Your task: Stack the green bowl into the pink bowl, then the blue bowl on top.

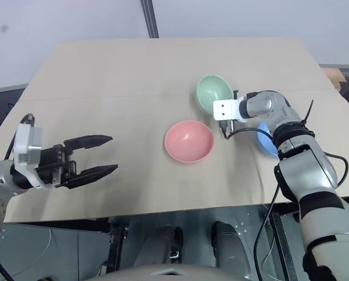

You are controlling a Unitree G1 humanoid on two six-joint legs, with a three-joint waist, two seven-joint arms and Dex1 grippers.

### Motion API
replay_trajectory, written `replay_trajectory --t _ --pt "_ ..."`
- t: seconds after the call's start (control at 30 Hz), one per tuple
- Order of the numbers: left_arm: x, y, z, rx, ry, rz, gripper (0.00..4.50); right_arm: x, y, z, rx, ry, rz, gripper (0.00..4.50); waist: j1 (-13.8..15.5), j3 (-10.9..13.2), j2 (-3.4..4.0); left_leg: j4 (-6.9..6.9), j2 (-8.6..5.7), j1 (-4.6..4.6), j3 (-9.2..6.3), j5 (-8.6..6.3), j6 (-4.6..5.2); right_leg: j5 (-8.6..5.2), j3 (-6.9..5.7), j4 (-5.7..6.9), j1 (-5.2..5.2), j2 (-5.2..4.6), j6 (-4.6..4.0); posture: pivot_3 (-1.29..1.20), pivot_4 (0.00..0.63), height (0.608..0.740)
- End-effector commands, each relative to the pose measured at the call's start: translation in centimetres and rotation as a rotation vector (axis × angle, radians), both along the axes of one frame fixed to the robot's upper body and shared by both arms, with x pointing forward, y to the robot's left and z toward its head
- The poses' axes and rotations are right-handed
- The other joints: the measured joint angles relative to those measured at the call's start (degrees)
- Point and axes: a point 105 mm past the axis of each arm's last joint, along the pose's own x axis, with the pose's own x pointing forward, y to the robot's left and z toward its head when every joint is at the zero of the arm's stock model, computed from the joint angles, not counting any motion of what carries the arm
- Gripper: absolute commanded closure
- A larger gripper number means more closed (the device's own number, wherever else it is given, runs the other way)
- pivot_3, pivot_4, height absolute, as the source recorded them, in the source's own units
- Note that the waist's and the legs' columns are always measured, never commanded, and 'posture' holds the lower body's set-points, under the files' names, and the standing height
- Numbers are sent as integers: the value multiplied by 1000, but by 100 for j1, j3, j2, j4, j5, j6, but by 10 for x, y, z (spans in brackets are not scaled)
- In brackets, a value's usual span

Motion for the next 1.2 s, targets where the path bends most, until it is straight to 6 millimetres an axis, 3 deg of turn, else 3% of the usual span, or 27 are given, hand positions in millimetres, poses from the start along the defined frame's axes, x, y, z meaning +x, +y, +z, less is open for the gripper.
replay_trajectory --t 0.03,0.13,0.23,0.3,0.43,0.6,0.73,0.9,1.07,1.2 --pt "-2 -4 7 -7 -55 -12 547 -1 8 29 2 -98 75 4463 -1 1 1 0 0 0 0 0 -1 0 0 0 0 1 0 0 150 740" --pt "2 -7 5 -25 -56 -9 547 -9 14 48 50 -111 150 4463 5 4 6 -1 0 0 0 1 -1 0 0 0 0 3 0 0 150 740" --pt "7 -4 2 -26 -54 3 547 -36 28 75 158 -52 288 4463 12 11 16 -1 0 -3 0 1 -1 4 -1 -1 -1 3 6 0 150 740" --pt "9 -2 1 -27 -55 9 547 -55 33 82 181 -15 349 4463 20 10 16 -3 4 -2 -4 0 1 13 -3 -1 0 -3 21 0 150 740" --pt "17 4 -3 -29 -51 23 547 -93 39 77 152 81 413 4463 58 9 17 -8 6 -1 -17 -14 22 12 -16 -1 1 -9 20 0 150 740" --pt "21 2 -4 -31 -57 20 547 -111 44 52 106 168 375 4463 47 9 16 -7 4 0 -11 -15 23 7 -13 0 0 -9 9 0 150 740" --pt "22 0 -4 -32 -58 8 547 -112 36 39 69 186 324 3294 44 10 17 -7 5 1 -8 -14 22 3 -12 1 -1 -5 2 0 150 740" --pt "26 -4 -5 -42 -57 -14 547 -116 30 63 179 93 249 1358 57 10 16 -7 4 -1 -6 -13 21 3 -13 0 -1 7 3 0 150 740" --pt "31 -18 -2 -53 -71 -81 547 -128 -5 90 392 110 -56 1358 145 8 13 -6 2 -7 -9 -14 21 8 -16 -3 -1 7 12 0 150 740" --pt "33 -27 1 -51 -86 -147 547 -126 -50 81 439 22 -411 1358 194 3 7 -5 2 -7 -9 -15 22 0 -16 -7 0 -5 0 0 150 740"
